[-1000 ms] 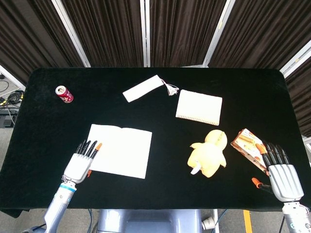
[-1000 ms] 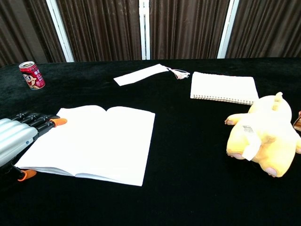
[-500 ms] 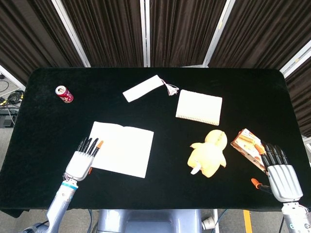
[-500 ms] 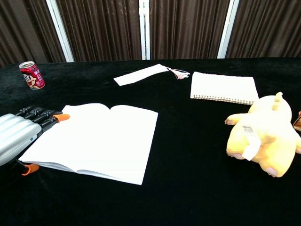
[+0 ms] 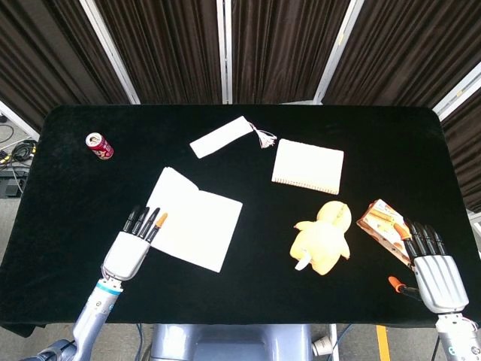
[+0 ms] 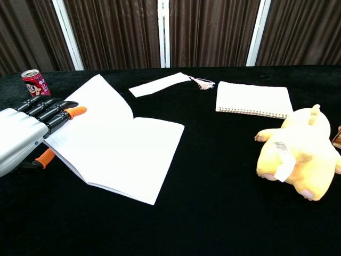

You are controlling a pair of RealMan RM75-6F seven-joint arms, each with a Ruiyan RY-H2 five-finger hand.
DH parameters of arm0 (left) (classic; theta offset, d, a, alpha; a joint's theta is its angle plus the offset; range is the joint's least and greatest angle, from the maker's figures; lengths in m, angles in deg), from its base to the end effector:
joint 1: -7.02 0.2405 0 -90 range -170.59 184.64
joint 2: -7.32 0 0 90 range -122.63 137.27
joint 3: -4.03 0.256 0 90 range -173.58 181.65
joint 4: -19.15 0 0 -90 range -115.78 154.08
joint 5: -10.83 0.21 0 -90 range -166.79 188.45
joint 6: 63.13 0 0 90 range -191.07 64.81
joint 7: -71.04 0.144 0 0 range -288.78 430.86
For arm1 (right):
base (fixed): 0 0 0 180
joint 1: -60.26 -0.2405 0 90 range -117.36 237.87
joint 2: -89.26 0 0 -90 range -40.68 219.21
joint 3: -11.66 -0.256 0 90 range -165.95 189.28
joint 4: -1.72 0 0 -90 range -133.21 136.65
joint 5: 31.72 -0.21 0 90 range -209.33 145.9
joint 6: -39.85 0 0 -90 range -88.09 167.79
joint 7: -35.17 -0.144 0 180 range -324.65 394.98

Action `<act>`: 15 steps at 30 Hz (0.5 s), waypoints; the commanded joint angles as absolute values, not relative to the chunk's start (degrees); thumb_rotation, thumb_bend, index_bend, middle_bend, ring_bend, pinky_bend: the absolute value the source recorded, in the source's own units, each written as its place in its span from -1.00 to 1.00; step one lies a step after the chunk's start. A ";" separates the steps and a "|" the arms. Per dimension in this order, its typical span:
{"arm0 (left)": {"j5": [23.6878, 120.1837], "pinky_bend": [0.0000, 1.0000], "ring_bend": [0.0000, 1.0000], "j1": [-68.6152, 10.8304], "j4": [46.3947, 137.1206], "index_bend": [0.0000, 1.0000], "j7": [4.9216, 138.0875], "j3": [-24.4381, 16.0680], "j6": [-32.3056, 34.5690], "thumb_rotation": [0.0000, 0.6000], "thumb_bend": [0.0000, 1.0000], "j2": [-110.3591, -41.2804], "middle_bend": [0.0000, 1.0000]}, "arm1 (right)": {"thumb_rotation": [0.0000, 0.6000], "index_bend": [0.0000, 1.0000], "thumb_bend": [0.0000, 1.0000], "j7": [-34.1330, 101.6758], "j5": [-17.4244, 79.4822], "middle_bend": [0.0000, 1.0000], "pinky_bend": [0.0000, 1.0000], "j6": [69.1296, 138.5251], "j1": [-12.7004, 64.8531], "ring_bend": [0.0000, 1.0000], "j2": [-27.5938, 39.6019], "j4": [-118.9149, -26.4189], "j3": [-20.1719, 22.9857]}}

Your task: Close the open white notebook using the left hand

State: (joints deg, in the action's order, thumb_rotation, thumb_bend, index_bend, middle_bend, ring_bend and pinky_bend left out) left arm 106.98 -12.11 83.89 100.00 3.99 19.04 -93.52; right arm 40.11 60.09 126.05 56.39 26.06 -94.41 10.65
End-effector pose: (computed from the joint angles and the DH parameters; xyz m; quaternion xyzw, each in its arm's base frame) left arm -0.2311 0.2304 -0.0337 -0.7450 -0.1542 -0.3705 0.5328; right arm -0.2900 -0.1674 0.1512 0.6308 -0.3617 0.3889 0.5657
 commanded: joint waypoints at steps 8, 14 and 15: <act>113.00 -1.00 -1.00 -13.76 83.85 -1.00 102.01 4.41 23.84 1.00 0.14 -94.11 -1.00 | 1.00 -0.92 -0.93 40.18 60.04 -1.00 -1.00 125.81 56.35 -1.00 26.14 -94.53 10.73; 115.01 -1.00 -1.00 -14.67 85.76 -1.00 103.70 4.29 24.76 1.00 -0.03 -94.65 -1.00 | 1.00 -0.92 -0.93 39.87 59.92 -1.00 -1.00 125.86 56.39 -1.00 26.41 -94.77 10.68; 115.34 -1.00 -1.00 -14.75 86.23 -1.00 103.82 4.33 24.92 1.00 -0.06 -94.79 -1.00 | 1.00 -0.92 -0.93 39.73 59.92 -1.00 -1.00 125.91 56.42 -1.00 26.49 -94.83 10.68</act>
